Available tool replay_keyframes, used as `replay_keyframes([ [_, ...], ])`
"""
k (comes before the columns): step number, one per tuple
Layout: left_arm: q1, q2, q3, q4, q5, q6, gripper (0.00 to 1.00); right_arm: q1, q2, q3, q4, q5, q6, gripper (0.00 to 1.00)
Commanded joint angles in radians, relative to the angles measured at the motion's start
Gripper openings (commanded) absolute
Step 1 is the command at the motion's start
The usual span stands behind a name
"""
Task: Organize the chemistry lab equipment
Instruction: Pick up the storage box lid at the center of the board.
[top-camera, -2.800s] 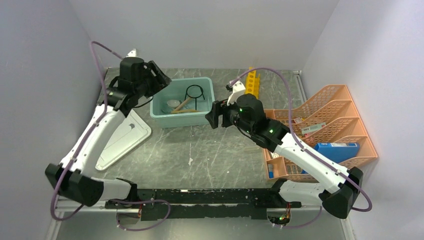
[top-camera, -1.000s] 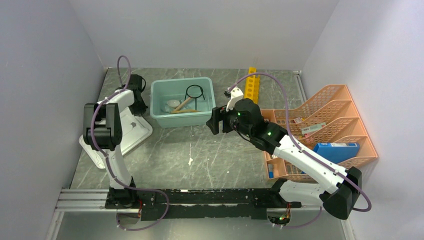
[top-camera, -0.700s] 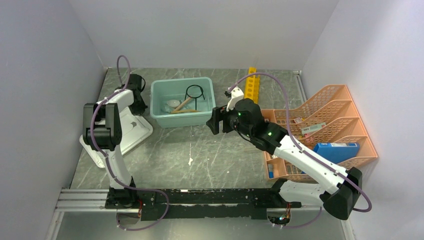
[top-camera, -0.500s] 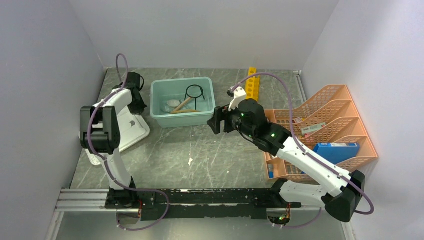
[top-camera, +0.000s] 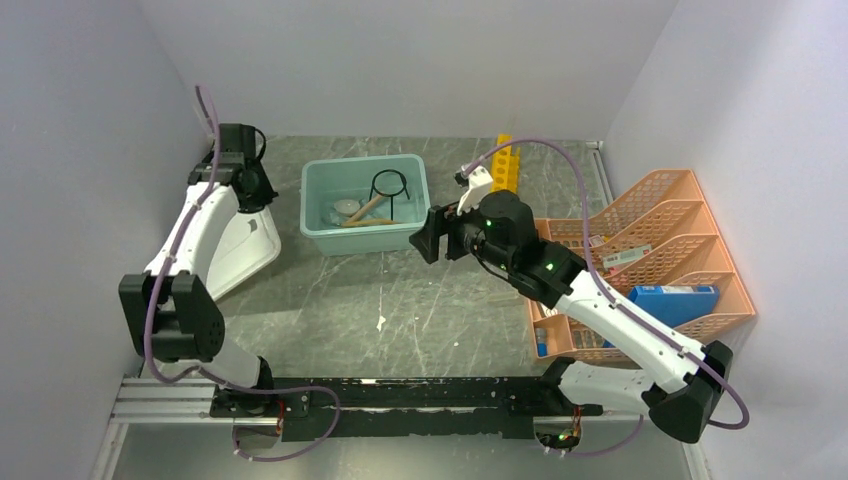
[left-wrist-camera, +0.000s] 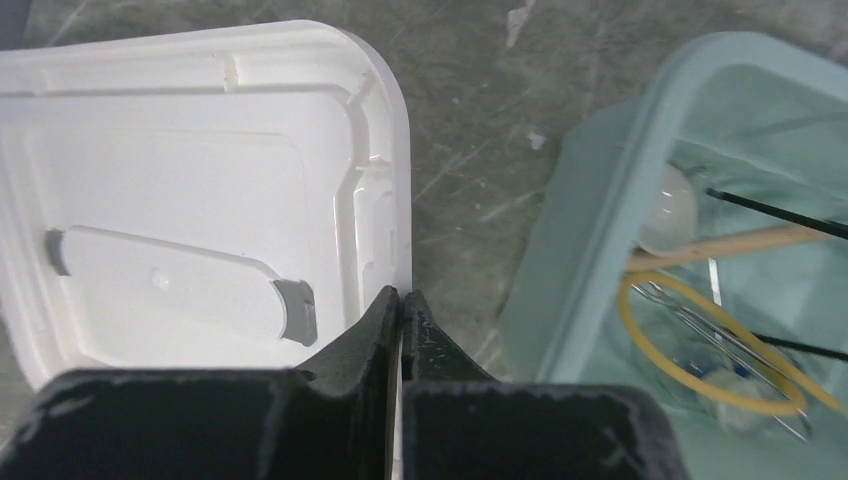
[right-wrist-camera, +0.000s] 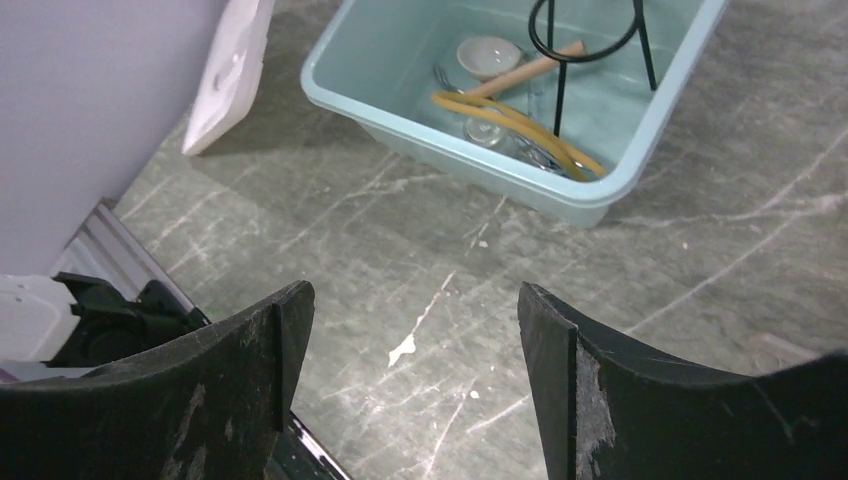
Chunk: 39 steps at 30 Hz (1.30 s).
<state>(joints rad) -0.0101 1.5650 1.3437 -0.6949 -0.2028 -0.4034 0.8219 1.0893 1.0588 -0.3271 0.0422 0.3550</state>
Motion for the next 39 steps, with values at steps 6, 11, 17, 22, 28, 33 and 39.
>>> replay_keyframes([
  [6, 0.007, -0.185, 0.226, -0.158, 0.144, 0.028, 0.05, -0.001, 0.039, 0.058, 0.124, -0.239, -0.023, 0.78],
  [11, 0.007, -0.223, 0.359, -0.218, 0.193, 0.009, 0.05, 0.025, 0.074, 0.061, 0.287, -0.408, -0.048, 0.81],
  [17, 0.007, -0.229, 0.527, -0.298, 0.255, 0.0, 0.05, 0.221, 0.16, 0.091, 0.484, -0.238, -0.199, 0.97],
  [22, 0.007, -0.246, 0.587, -0.299, 0.302, -0.033, 0.05, 0.287, 0.243, 0.04, 0.778, -0.107, -0.314, 1.0],
  [28, 0.007, -0.293, 0.539, -0.228, 0.405, -0.101, 0.05, 0.338, 0.421, 0.047, 1.107, -0.012, -0.472, 1.0],
  [33, 0.007, -0.324, 0.483, -0.165, 0.464, -0.147, 0.05, 0.357, 0.58, 0.122, 1.241, 0.052, -0.49, 1.0],
  [39, 0.007, -0.342, 0.428, -0.113, 0.511, -0.185, 0.05, 0.393, 0.729, 0.227, 1.316, 0.096, -0.498, 1.0],
])
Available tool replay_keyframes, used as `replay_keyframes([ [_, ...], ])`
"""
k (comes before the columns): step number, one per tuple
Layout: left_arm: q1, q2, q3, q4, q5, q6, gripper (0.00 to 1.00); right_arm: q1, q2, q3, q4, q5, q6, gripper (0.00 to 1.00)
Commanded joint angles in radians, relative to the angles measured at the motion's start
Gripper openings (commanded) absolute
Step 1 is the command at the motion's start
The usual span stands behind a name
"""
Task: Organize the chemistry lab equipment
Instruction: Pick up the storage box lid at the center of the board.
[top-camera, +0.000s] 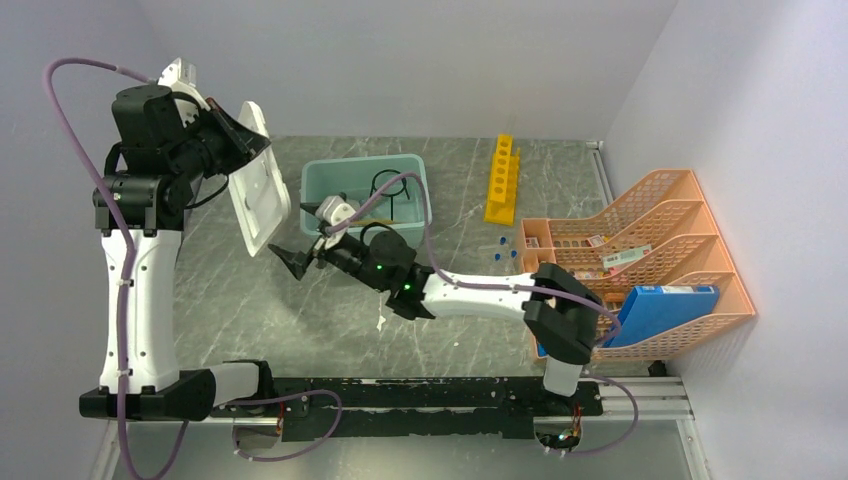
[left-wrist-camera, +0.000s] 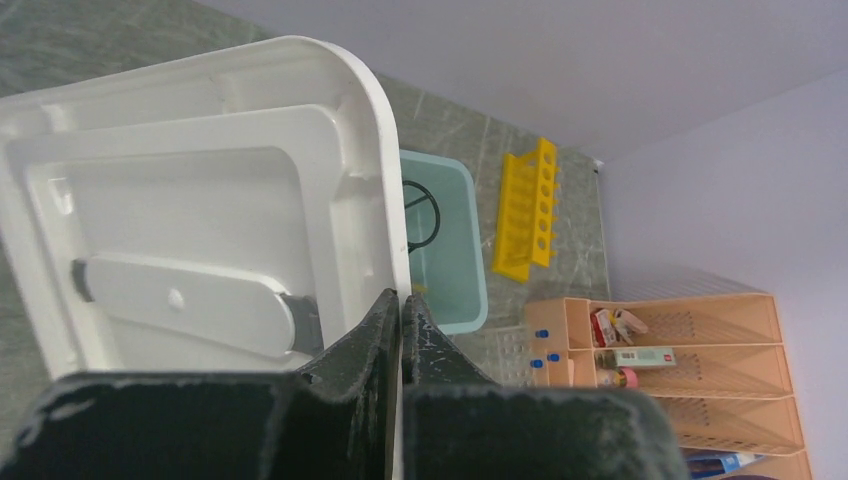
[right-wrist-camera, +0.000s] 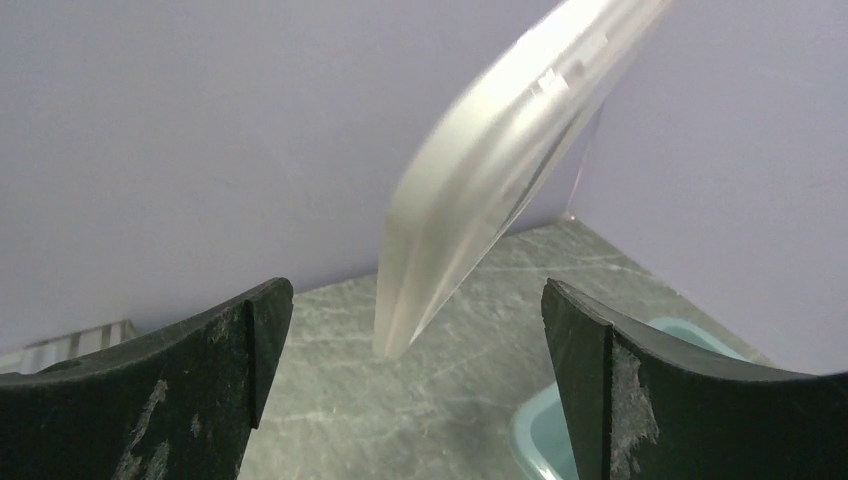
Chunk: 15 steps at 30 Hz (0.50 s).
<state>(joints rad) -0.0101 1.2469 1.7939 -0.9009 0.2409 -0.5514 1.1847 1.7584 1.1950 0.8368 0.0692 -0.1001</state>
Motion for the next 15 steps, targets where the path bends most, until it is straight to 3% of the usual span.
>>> replay_keyframes([
  [1, 0.007, -0.024, -0.027, 0.097, 0.073, -0.043, 0.05, 0.036, 0.095, 0.114, 0.153, 0.089, -0.047, 1.0],
  [10, 0.007, -0.027, -0.018, 0.091, 0.071, -0.045, 0.05, 0.044, 0.296, 0.305, 0.176, 0.247, -0.032, 0.94],
  [13, 0.007, -0.03, -0.014, 0.085, 0.055, -0.041, 0.05, 0.044, 0.312, 0.314, 0.195, 0.275, -0.025, 0.82],
  [15, 0.007, -0.033, -0.017, 0.084, 0.044, -0.039, 0.05, 0.044, 0.314, 0.314, 0.2, 0.295, -0.016, 0.69],
])
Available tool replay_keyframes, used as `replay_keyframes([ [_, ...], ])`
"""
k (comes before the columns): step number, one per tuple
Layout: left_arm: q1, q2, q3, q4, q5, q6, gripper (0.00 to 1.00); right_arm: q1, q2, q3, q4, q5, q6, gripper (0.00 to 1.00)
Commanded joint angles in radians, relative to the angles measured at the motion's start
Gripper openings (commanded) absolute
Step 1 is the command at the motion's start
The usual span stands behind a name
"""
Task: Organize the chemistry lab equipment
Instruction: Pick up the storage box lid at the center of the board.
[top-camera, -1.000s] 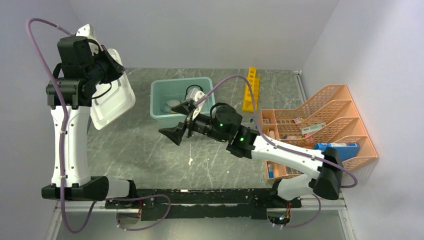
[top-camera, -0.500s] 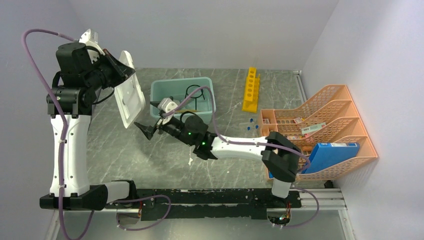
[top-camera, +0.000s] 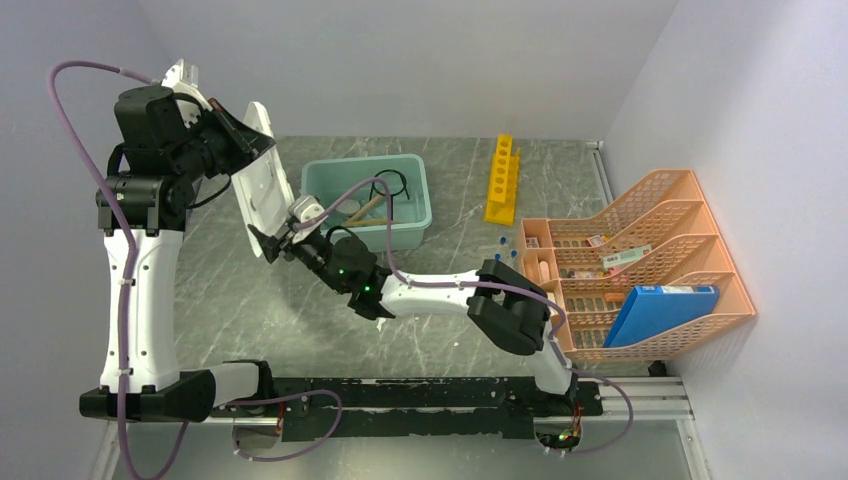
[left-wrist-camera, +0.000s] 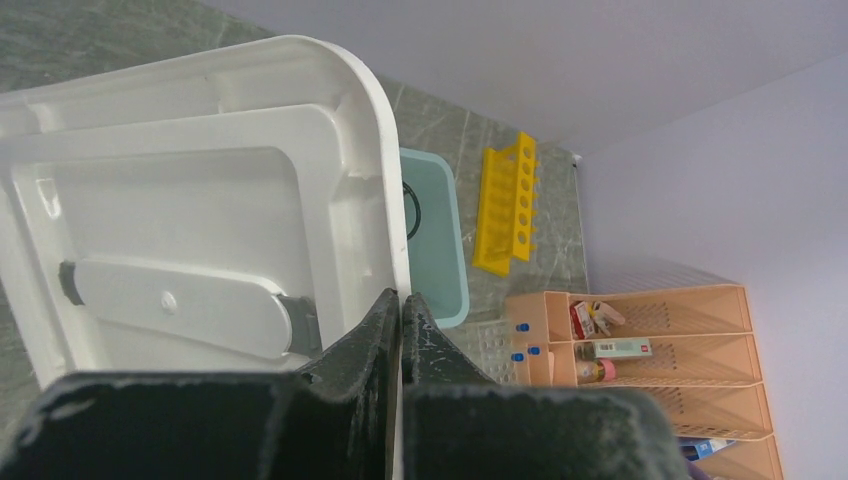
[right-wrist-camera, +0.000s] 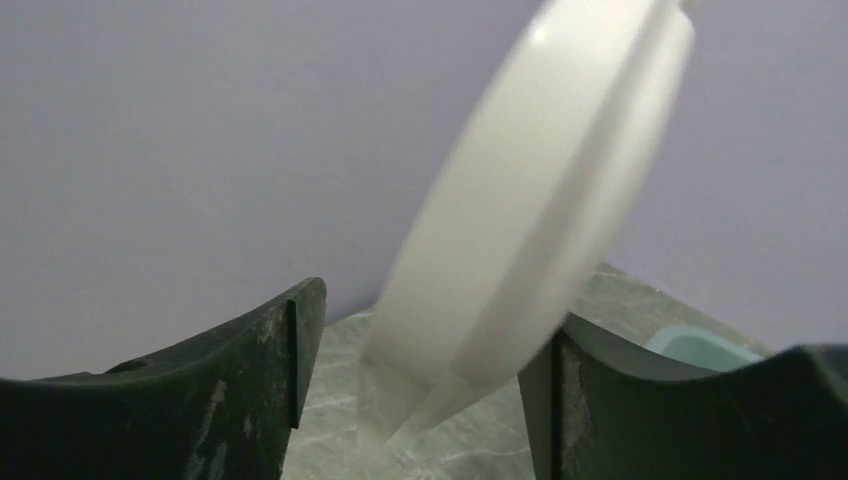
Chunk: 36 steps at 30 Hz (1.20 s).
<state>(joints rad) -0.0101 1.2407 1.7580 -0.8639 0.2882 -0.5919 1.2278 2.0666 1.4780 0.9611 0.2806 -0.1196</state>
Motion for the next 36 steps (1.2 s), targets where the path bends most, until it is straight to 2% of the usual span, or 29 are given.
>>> replay_keyframes([
  [1, 0.007, -0.028, 0.017, 0.046, -0.008, 0.002, 0.05, 0.001, 0.003, 0.029, 0.078, 0.092, 0.006, 0.58],
  [6, 0.007, -0.029, 0.048, 0.026, -0.034, 0.001, 0.05, 0.001, -0.036, -0.002, 0.096, 0.11, 0.014, 0.07],
  [7, 0.007, -0.028, 0.061, 0.02, -0.041, 0.0, 0.05, 0.001, -0.052, -0.012, 0.097, 0.11, 0.019, 0.0],
  [9, 0.007, -0.03, 0.088, 0.013, -0.056, -0.009, 0.09, 0.001, -0.081, -0.031, 0.104, 0.107, 0.027, 0.0],
  [13, 0.007, -0.044, 0.138, 0.024, -0.072, -0.032, 0.44, 0.0, -0.139, -0.064, 0.121, 0.106, 0.022, 0.0],
  [14, 0.007, -0.047, 0.15, 0.025, -0.077, -0.039, 0.5, 0.001, -0.154, -0.071, 0.126, 0.103, 0.016, 0.0],
  [19, 0.007, -0.078, 0.187, 0.076, -0.065, -0.089, 0.68, 0.001, -0.227, -0.089, 0.161, 0.092, -0.091, 0.0],
  [22, 0.007, -0.084, 0.196, 0.112, -0.025, -0.12, 0.73, 0.0, -0.276, -0.108, 0.163, 0.091, -0.2, 0.0],
  [26, 0.007, -0.094, 0.15, 0.185, 0.128, -0.171, 0.77, 0.001, -0.392, -0.159, 0.082, 0.1, -0.39, 0.0],
  [32, 0.006, -0.12, -0.034, 0.331, 0.336, -0.27, 0.83, -0.007, -0.506, -0.276, 0.046, 0.209, -0.784, 0.0],
  [36, -0.008, -0.123, -0.15, 0.437, 0.421, -0.326, 0.85, -0.026, -0.56, -0.354, 0.029, 0.269, -0.982, 0.0],
])
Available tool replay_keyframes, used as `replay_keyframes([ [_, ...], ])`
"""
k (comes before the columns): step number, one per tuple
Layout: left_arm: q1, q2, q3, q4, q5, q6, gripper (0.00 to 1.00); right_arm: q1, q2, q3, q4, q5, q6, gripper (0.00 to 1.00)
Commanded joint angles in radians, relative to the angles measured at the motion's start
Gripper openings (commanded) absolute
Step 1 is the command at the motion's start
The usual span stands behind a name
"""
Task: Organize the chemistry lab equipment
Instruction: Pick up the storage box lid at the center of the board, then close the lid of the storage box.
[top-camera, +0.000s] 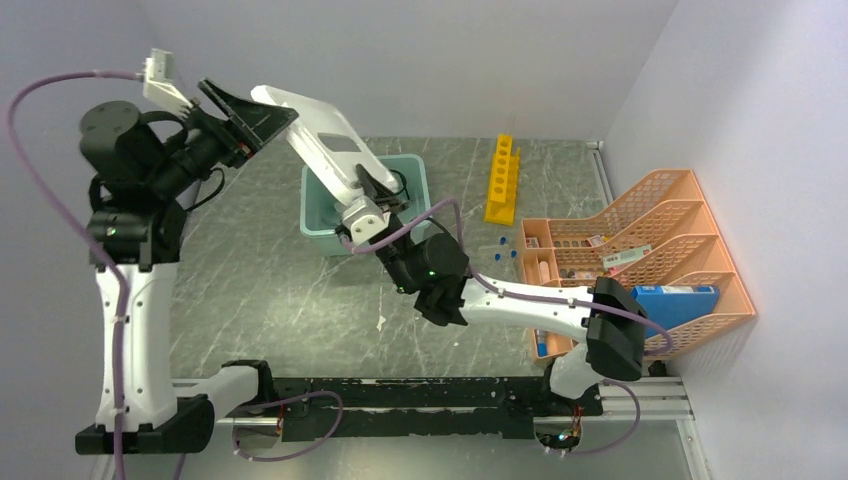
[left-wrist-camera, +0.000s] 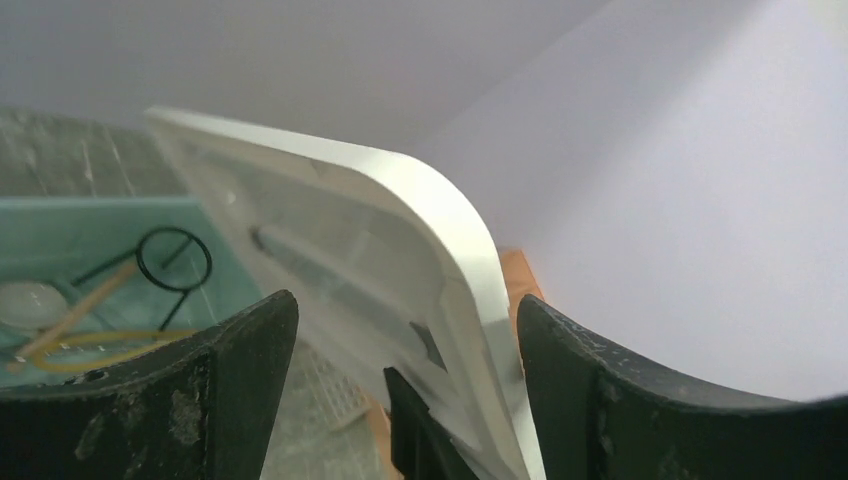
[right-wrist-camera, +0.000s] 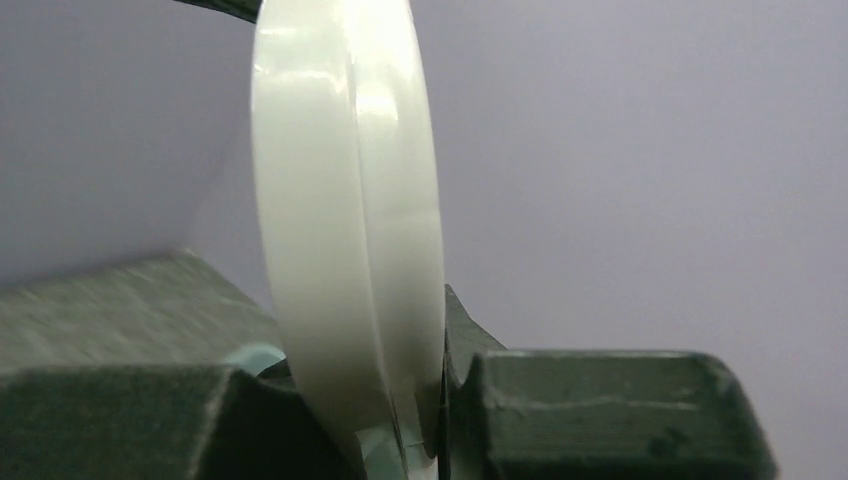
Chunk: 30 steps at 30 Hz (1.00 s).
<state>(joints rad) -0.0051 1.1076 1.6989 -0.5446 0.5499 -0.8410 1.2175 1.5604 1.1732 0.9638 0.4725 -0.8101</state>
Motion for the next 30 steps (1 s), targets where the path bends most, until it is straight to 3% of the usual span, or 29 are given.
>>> replay_keyframes([
  [1, -0.019, 0.015, -0.102, 0.131, 0.171, -0.081, 0.85, -0.02, -0.063, -0.063, 0.02, 0.091, -0.336, 0.0],
  [7, -0.071, 0.075, -0.102, 0.106, 0.227, -0.047, 0.86, -0.022, -0.066, -0.119, 0.042, 0.177, -0.625, 0.0],
  [11, -0.107, 0.113, -0.089, 0.019, 0.215, 0.022, 0.86, -0.021, -0.053, -0.111, 0.007, 0.228, -0.726, 0.0],
  [17, -0.137, 0.144, -0.14, -0.005, 0.24, 0.072, 0.85, -0.011, 0.015, -0.102, 0.112, 0.297, -0.885, 0.0],
  [26, -0.16, 0.137, -0.316, 0.203, 0.271, -0.028, 0.8, 0.034, 0.137, -0.061, 0.272, 0.366, -1.019, 0.0],
  [30, -0.162, 0.13, -0.37, 0.26, 0.28, -0.052, 0.7, 0.045, 0.181, -0.034, 0.281, 0.392, -1.025, 0.0],
])
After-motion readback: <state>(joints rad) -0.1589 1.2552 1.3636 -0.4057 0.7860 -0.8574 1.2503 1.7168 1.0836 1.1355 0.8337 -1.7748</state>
